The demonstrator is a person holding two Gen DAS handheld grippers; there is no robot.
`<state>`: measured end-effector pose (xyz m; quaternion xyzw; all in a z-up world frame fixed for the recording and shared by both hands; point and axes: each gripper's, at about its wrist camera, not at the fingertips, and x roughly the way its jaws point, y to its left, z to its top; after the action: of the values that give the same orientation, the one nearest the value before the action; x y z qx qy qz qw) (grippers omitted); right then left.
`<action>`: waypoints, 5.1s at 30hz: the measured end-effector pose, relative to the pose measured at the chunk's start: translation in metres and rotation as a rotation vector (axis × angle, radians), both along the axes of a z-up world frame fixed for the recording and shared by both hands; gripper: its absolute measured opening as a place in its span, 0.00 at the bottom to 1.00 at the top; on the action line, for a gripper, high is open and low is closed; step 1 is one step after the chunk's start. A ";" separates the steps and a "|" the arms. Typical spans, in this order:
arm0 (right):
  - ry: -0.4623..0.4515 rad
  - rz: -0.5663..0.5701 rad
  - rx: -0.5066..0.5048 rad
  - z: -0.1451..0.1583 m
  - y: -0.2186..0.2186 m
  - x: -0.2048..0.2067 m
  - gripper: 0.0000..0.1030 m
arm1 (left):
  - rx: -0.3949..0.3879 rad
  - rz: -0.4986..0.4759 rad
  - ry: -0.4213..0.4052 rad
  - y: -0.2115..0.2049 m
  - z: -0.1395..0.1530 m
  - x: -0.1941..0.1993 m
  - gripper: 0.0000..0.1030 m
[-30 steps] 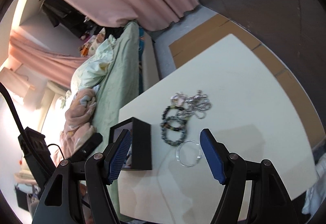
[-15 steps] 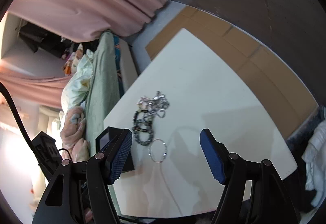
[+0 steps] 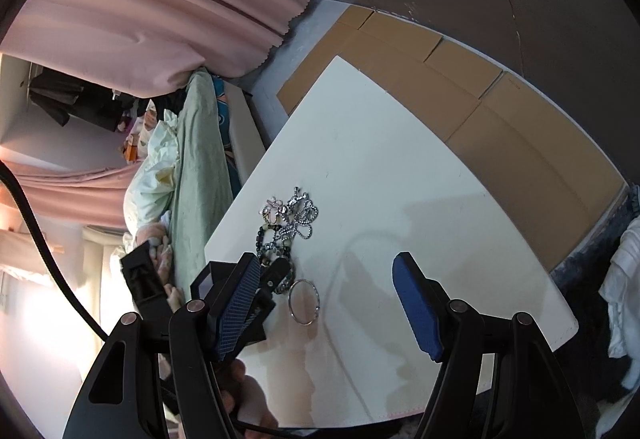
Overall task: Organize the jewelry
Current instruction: 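Reach the left tool to the grey beaded bracelet and close on it, then carry the grey bracelet into the box with the left tool while the right tool grasps the silver chain, then lift the silver chain necklace with the right tool and drop it into the box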
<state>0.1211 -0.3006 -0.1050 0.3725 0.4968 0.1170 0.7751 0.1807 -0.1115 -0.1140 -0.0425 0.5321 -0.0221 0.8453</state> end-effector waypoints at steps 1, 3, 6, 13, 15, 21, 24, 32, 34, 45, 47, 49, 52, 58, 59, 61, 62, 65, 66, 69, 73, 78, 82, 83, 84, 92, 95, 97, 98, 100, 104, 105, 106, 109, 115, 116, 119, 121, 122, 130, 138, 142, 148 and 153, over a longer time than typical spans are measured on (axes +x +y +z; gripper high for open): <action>0.000 -0.001 0.000 0.000 -0.001 0.000 0.68 | 0.005 0.000 0.003 0.000 -0.002 0.001 0.32; 0.001 -0.003 0.000 0.000 0.000 0.002 0.68 | 0.016 0.001 0.012 -0.001 -0.007 0.005 0.32; 0.004 -0.001 -0.002 -0.002 0.000 0.003 0.68 | 0.031 -0.001 0.006 -0.004 -0.010 0.008 0.31; 0.017 0.005 -0.010 -0.003 0.009 0.008 0.68 | 0.086 -0.012 -0.024 -0.010 -0.012 0.007 0.09; 0.018 0.007 -0.019 -0.004 0.011 0.009 0.68 | 0.059 -0.009 -0.017 -0.005 -0.011 0.007 0.09; 0.029 0.020 -0.056 -0.006 0.019 0.013 0.68 | -0.012 -0.005 -0.041 0.007 0.003 -0.001 0.09; 0.035 0.029 -0.072 -0.009 0.025 0.016 0.68 | -0.052 -0.008 -0.068 0.013 0.016 -0.004 0.09; 0.042 0.074 -0.119 -0.015 0.050 0.025 0.66 | -0.157 0.005 -0.120 0.038 0.044 -0.009 0.09; 0.042 0.097 -0.137 -0.016 0.058 0.026 0.66 | -0.183 0.008 -0.129 0.045 0.049 -0.011 0.09; 0.010 0.146 -0.203 -0.021 0.093 0.042 0.60 | -0.293 0.058 -0.217 0.091 0.079 -0.027 0.09; -0.003 0.125 -0.183 -0.021 0.093 0.045 0.55 | -0.301 0.065 -0.222 0.098 0.081 -0.029 0.09; -0.022 0.098 -0.185 -0.021 0.094 0.049 0.53 | -0.311 0.073 -0.226 0.104 0.082 -0.031 0.09; -0.035 0.078 -0.215 -0.020 0.099 0.056 0.49 | -0.325 0.084 -0.231 0.114 0.083 -0.034 0.09; -0.056 0.120 -0.273 -0.018 0.114 0.078 0.49 | -0.351 0.113 -0.241 0.136 0.085 -0.039 0.09; -0.057 0.129 -0.285 -0.018 0.116 0.080 0.49 | -0.354 0.120 -0.243 0.140 0.085 -0.040 0.09; -0.055 0.139 -0.304 -0.019 0.120 0.087 0.49 | -0.357 0.132 -0.247 0.147 0.086 -0.042 0.09; -0.048 0.137 -0.312 -0.021 0.121 0.089 0.49 | -0.358 0.138 -0.249 0.150 0.087 -0.043 0.09; -0.018 0.138 -0.330 -0.030 0.124 0.096 0.49 | -0.365 0.156 -0.251 0.158 0.086 -0.044 0.09; -0.012 0.141 -0.332 -0.032 0.127 0.097 0.49 | -0.369 0.162 -0.252 0.161 0.086 -0.044 0.09; -0.009 0.161 -0.352 -0.034 0.137 0.099 0.49 | -0.377 0.179 -0.252 0.166 0.085 -0.042 0.09; -0.012 0.155 -0.407 -0.034 0.144 0.103 0.49 | -0.380 0.193 -0.250 0.172 0.083 -0.043 0.09; -0.011 0.166 -0.469 -0.035 0.154 0.113 0.43 | -0.368 0.205 -0.242 0.177 0.080 -0.047 0.09; -0.017 0.202 -0.589 -0.034 0.168 0.112 0.31 | -0.355 0.215 -0.232 0.180 0.078 -0.046 0.09; -0.020 0.201 -0.607 -0.033 0.169 0.110 0.24 | -0.354 0.218 -0.230 0.180 0.077 -0.046 0.09; -0.017 0.199 -0.594 -0.033 0.166 0.110 0.24 | -0.354 0.221 -0.228 0.181 0.076 -0.045 0.09; -0.025 0.151 -0.395 -0.024 0.134 0.100 0.22 | -0.362 0.221 -0.216 0.183 0.073 -0.042 0.09; -0.065 0.137 -0.354 -0.012 0.129 0.092 0.22 | -0.374 0.210 -0.203 0.182 0.071 -0.041 0.09; -0.104 0.134 -0.332 -0.003 0.129 0.086 0.22 | -0.384 0.215 -0.185 0.184 0.068 -0.039 0.09; -0.118 0.133 -0.326 0.000 0.130 0.084 0.22 | -0.384 0.219 -0.179 0.185 0.067 -0.038 0.09; -0.151 0.132 -0.310 0.011 0.130 0.079 0.22 | -0.403 0.212 -0.163 0.186 0.064 -0.037 0.10; -0.218 0.130 -0.301 0.034 0.131 0.069 0.22 | -0.473 0.198 -0.148 0.193 0.061 -0.036 0.48; -0.235 0.129 -0.301 0.041 0.134 0.070 0.22 | -0.486 0.210 -0.158 0.197 0.061 -0.038 0.71; -0.253 0.125 -0.300 0.049 0.134 0.069 0.22 | -0.501 0.225 -0.181 0.201 0.063 -0.040 0.78; -0.298 0.118 -0.299 0.071 0.134 0.062 0.22 | -0.521 0.242 -0.220 0.210 0.070 -0.045 0.82; -0.383 0.126 -0.332 0.118 0.142 0.046 0.22 | -0.523 0.251 -0.227 0.217 0.072 -0.049 0.83; -0.399 0.126 -0.338 0.128 0.144 0.043 0.22 | -0.526 0.252 -0.228 0.219 0.072 -0.051 0.83; -0.445 0.125 -0.352 0.155 0.148 0.035 0.22 | -0.536 0.255 -0.244 0.224 0.074 -0.055 0.83; -0.475 0.126 -0.361 0.173 0.152 0.029 0.22 | -0.537 0.257 -0.259 0.227 0.078 -0.058 0.83; -0.495 0.129 -0.366 0.184 0.155 0.025 0.22 | -0.541 0.258 -0.266 0.228 0.079 -0.060 0.83; -0.613 0.152 -0.397 0.248 0.183 -0.001 0.22 | -0.576 0.285 -0.348 0.244 0.094 -0.074 0.88; -0.705 0.186 -0.416 0.297 0.215 -0.024 0.22 | -0.602 0.307 -0.391 0.261 0.101 -0.086 0.92; -0.722 0.206 -0.414 0.305 0.233 -0.030 0.22 | -0.613 0.324 -0.403 0.271 0.103 -0.093 0.93; -0.720 0.244 -0.415 0.300 0.257 -0.030 0.22 | -0.621 0.333 -0.416 0.281 0.107 -0.101 0.93; -0.667 0.283 -0.412 0.270 0.270 -0.022 0.22 | -0.628 0.353 -0.429 0.284 0.108 -0.105 0.93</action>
<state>0.0989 -0.0304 0.1652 0.0796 0.2779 0.2346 0.9281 0.0755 0.1727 -0.0060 -0.3832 0.2960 -0.0463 0.8737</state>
